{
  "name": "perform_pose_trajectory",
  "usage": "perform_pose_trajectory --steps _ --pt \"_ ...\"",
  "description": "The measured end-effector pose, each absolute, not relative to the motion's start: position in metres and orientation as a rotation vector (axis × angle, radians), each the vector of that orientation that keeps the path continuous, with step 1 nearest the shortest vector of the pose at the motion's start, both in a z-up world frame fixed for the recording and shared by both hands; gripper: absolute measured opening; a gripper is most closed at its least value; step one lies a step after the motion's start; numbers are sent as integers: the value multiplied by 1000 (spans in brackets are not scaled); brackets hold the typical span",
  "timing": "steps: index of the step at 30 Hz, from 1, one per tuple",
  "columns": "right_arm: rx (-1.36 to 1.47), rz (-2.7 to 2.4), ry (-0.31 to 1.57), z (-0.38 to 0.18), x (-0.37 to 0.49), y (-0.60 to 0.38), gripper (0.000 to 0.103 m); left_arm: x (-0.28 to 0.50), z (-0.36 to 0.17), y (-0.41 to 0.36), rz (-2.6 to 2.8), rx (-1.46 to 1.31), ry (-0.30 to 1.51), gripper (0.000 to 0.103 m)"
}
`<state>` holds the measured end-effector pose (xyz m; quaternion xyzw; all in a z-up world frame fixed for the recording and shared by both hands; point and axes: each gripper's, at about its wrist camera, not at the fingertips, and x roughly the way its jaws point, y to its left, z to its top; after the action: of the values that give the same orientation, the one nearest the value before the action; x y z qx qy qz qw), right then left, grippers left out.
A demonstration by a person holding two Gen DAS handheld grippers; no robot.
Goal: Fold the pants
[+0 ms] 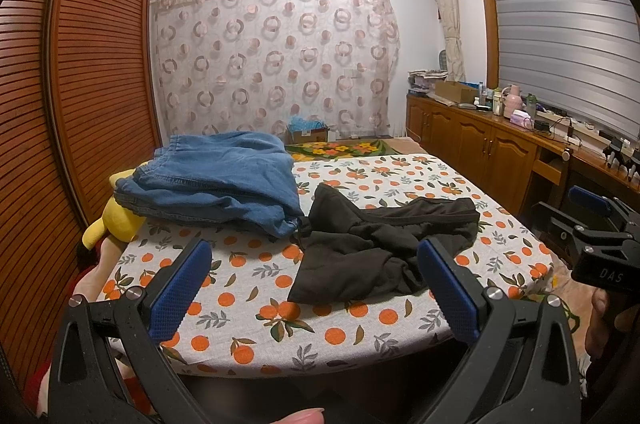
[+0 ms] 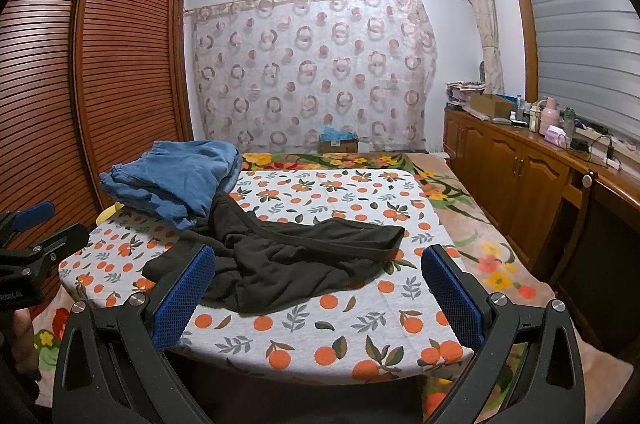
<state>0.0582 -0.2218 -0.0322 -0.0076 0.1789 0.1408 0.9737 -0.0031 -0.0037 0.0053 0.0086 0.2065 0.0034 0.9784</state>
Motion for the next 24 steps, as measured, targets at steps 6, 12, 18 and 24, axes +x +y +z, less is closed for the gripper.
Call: perform_pose_trajectory --steps 6,12,18,24 --pt "-17 280 364 -33 58 -220 103 -3 5 -4 9 18 416 103" --pt "-16 288 377 -35 61 -220 103 -4 11 -1 9 15 427 103" --pt "-24 297 390 -40 67 -222 103 11 -5 6 1 10 466 103" --pt "-28 300 422 -45 88 -230 101 38 -20 11 -17 23 502 103"
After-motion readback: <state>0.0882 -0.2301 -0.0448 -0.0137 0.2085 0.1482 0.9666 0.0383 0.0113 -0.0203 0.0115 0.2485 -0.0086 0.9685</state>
